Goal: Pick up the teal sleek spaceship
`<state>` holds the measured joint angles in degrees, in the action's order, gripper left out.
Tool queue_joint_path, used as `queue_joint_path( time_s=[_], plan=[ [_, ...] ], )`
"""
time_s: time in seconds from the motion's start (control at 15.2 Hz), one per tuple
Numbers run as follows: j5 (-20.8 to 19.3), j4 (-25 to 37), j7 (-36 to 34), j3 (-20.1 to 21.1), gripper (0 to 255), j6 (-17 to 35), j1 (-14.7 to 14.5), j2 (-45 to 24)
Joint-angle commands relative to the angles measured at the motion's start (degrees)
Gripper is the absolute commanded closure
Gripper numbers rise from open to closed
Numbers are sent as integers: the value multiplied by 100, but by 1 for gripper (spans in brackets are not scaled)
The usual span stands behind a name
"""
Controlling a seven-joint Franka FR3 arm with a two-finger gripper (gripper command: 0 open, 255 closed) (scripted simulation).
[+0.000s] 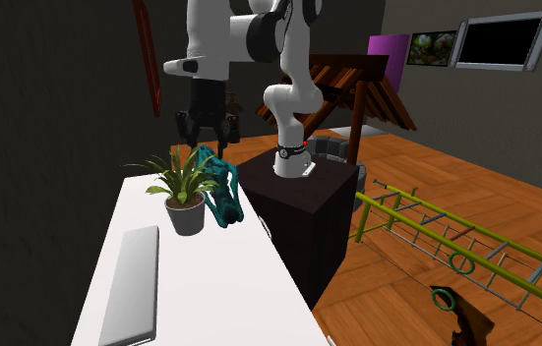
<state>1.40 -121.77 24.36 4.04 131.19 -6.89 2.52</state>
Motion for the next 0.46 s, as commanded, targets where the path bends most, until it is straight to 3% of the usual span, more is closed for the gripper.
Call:
queue_joint_path(
  time_s=[0.0,0.4],
  plan=[
    [0,111,-6,1,255,-163,-1,51],
    [3,332,-7,-2,255,-477,1,145]
  ],
)
